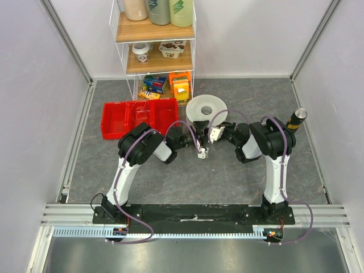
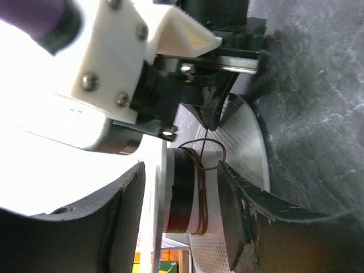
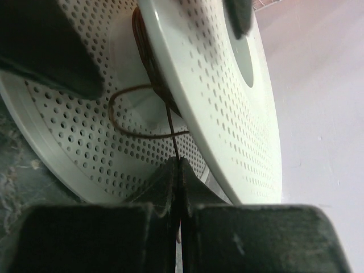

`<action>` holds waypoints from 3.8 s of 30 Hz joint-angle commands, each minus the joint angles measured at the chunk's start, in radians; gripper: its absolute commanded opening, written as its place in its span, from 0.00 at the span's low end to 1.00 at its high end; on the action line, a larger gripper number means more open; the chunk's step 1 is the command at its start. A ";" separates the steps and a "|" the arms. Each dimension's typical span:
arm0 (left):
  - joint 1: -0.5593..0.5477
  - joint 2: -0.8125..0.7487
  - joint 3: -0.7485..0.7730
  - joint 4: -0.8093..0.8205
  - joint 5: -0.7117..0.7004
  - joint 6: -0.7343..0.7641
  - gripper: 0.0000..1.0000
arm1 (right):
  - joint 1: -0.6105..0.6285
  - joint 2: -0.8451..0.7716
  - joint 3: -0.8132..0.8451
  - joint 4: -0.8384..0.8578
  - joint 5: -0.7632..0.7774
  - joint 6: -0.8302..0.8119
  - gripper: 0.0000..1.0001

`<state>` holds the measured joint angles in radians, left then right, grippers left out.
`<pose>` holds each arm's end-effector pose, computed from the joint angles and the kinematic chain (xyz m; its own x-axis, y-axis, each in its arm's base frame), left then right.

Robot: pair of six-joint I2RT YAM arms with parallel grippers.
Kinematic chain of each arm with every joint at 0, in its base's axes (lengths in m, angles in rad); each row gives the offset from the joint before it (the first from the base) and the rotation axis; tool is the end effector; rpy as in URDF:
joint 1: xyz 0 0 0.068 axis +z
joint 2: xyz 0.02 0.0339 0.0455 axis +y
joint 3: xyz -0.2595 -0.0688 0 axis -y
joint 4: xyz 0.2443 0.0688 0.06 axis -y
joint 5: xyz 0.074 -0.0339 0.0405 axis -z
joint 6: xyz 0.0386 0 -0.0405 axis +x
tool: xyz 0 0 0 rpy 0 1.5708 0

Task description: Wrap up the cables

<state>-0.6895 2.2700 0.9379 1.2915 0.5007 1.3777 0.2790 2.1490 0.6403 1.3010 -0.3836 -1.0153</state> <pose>0.3052 -0.2757 0.0845 0.9049 0.3698 -0.2109 0.2088 0.0460 0.9769 0.3270 0.1087 0.0681 0.4116 -0.7017 -0.5816 -0.4888 0.3687 -0.7907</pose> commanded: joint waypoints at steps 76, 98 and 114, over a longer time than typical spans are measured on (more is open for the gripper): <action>-0.024 -0.677 -0.536 0.028 0.128 -0.088 0.66 | -0.040 -0.389 -0.413 0.442 -0.268 -0.008 0.79; 0.014 -1.317 0.043 -1.707 -0.474 -0.915 0.99 | -0.038 -1.411 0.139 -1.525 0.157 0.464 0.98; 0.438 -1.178 0.201 -2.194 -0.278 -1.440 0.99 | -0.040 -1.207 0.342 -1.922 0.445 0.940 0.98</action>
<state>-0.2951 1.1236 1.2118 -0.8268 0.1665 0.0921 0.2401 0.9321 1.0027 -0.5381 0.0154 -0.2138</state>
